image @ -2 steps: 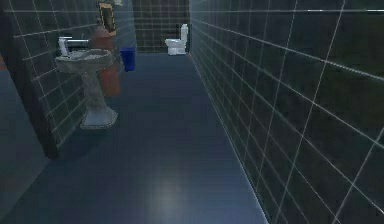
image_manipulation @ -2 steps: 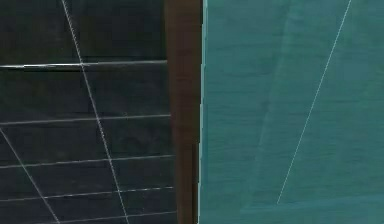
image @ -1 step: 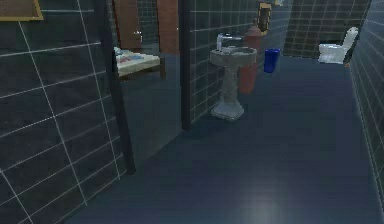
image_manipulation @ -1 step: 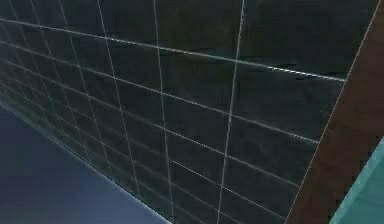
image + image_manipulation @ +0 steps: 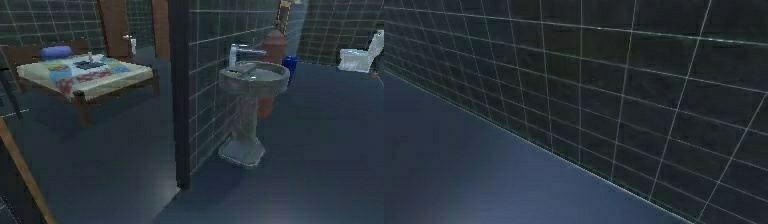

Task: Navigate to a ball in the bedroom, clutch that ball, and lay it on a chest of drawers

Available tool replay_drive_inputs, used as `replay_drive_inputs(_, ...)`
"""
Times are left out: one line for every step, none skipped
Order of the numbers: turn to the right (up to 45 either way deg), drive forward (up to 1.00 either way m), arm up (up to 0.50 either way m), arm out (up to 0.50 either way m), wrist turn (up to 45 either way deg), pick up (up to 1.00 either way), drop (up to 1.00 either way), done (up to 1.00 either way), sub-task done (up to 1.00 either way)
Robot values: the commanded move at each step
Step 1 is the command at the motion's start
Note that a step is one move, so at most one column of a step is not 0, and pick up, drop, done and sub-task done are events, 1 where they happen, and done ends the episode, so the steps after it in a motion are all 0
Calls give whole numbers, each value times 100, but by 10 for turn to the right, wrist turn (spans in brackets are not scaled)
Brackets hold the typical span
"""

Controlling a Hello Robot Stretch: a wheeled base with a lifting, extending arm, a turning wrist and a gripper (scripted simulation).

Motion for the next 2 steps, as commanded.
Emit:
replay_drive_inputs(0,45,0,0,0,0,0,0,0)
replay_drive_inputs(-270,0,0,0,0,0,0,0,0)
